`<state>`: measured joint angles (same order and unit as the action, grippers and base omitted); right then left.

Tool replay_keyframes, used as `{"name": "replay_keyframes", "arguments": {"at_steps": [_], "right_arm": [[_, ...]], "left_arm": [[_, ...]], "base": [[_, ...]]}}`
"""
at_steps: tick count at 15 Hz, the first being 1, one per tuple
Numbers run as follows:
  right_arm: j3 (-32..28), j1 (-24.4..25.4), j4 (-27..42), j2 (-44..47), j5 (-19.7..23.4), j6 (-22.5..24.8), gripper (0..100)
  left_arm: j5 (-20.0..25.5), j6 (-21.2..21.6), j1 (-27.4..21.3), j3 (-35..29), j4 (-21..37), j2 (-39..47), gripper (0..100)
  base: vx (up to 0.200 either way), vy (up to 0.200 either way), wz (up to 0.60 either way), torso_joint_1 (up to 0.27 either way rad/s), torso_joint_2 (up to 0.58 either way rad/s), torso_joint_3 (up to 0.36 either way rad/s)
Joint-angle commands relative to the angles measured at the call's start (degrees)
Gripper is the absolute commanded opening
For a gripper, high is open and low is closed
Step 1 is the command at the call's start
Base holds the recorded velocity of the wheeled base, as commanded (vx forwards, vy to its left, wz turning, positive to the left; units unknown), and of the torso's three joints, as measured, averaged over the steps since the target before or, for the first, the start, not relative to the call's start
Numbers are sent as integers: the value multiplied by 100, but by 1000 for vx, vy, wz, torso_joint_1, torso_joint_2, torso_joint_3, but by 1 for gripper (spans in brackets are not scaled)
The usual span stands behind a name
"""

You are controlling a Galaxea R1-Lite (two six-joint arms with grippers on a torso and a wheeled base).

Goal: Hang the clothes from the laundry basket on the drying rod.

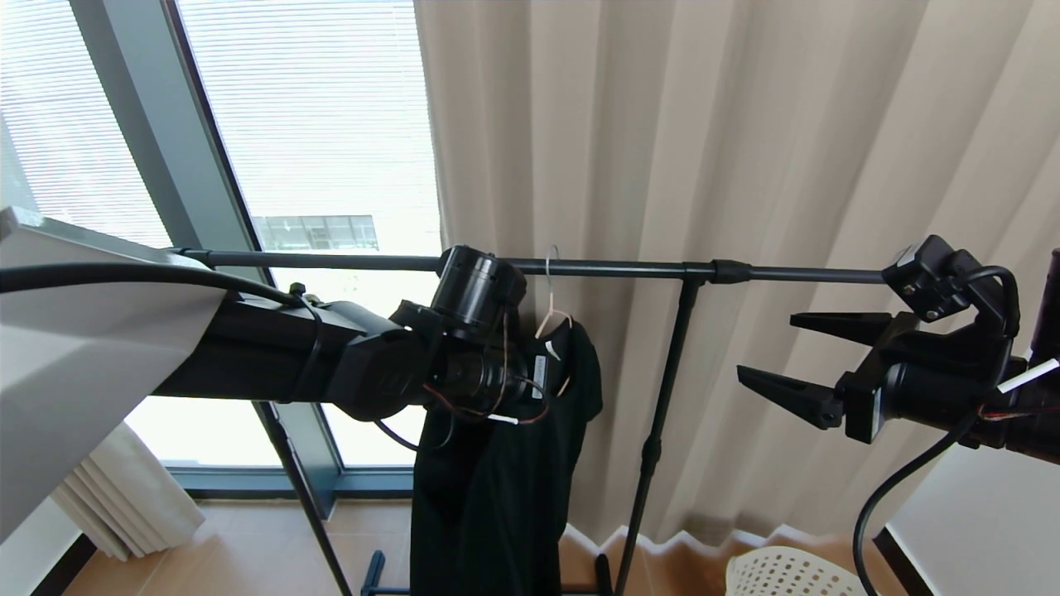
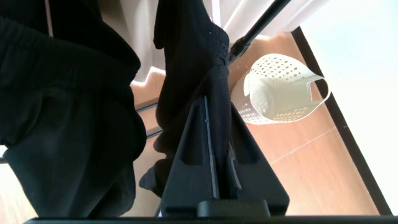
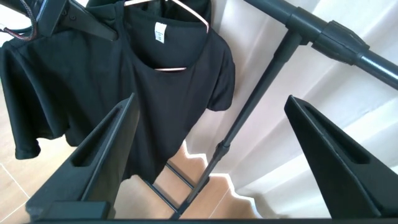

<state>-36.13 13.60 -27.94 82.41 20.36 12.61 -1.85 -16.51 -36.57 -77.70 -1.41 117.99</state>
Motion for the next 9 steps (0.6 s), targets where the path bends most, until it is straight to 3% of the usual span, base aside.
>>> {"name": "replay_keyframes", "arguments": {"at_steps": [1,2,6,9], "right_arm": [[1,2,-1,12,-6,5,100],[1,2,-1,12,3,-4,100],[1,2,-1,21,3,-4,100],[1,2,-10,-41,3,-4,100]], "left_arm": [[1,-2,1,10,1,-13,0],[1,-2,1,1,1,-13,100],[1,-37,10,1,10,-66,100],[-43,-37,1,264,300,-1006,100]], "base": [[0,0,0,0,0,0],[0,0,0,0,0,0],[0,0,0,0,0,0],[0,0,0,0,0,0]]}}
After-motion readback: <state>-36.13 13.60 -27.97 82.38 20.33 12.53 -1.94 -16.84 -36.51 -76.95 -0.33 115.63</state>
